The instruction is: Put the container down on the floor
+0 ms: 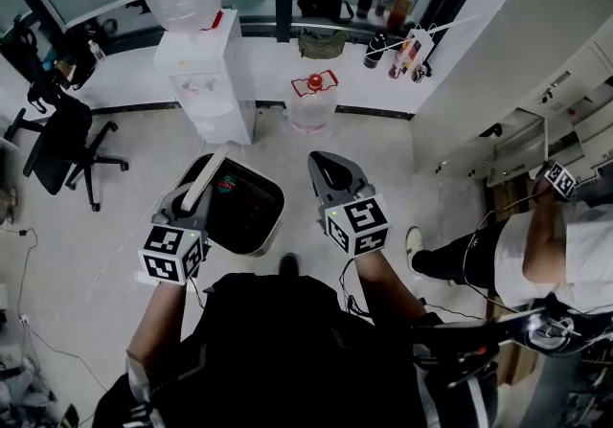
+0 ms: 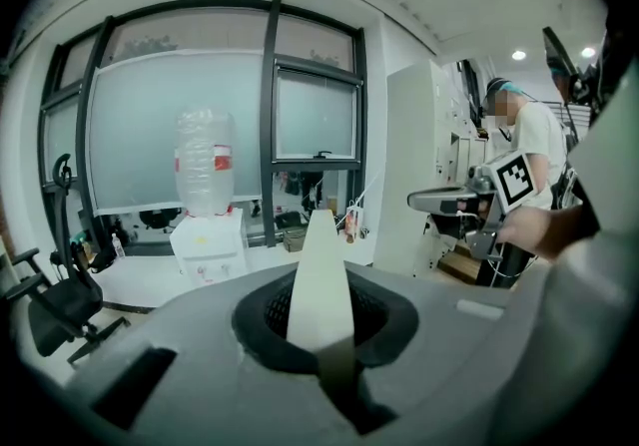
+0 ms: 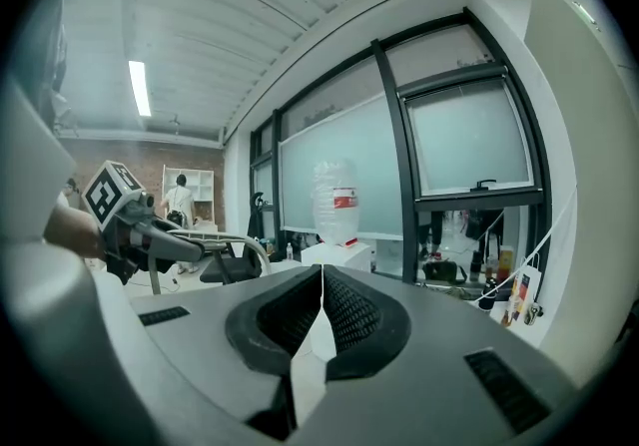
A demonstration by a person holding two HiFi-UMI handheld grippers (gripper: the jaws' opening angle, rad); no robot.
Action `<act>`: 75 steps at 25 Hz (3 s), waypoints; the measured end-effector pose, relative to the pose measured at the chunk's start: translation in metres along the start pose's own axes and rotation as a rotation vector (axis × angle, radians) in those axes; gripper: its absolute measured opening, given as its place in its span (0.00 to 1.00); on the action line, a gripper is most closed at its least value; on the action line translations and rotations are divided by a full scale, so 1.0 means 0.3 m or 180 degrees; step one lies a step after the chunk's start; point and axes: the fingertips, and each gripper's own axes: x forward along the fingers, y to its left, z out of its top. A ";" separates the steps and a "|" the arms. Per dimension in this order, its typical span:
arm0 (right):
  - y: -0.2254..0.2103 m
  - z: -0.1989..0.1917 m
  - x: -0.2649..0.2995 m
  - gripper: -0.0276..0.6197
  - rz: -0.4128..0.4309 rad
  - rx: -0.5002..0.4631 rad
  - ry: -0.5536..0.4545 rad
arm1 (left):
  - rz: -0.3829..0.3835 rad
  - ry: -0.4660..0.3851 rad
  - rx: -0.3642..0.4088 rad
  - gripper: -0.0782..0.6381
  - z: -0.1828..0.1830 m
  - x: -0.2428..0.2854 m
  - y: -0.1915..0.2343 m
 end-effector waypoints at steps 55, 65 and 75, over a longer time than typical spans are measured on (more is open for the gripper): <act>-0.251 0.008 0.852 0.06 0.0133 -0.0369 0.0661 | -0.1935 0.0102 0.1141 0.14 0.132 0.852 0.412; -0.303 -0.087 0.896 0.30 0.1077 -0.0786 0.0903 | -0.2108 0.0268 0.1355 0.14 0.127 0.964 0.305; -0.393 -0.313 0.961 0.31 0.2145 -0.1461 0.1463 | -0.2347 0.0621 0.1810 0.14 0.010 1.137 0.230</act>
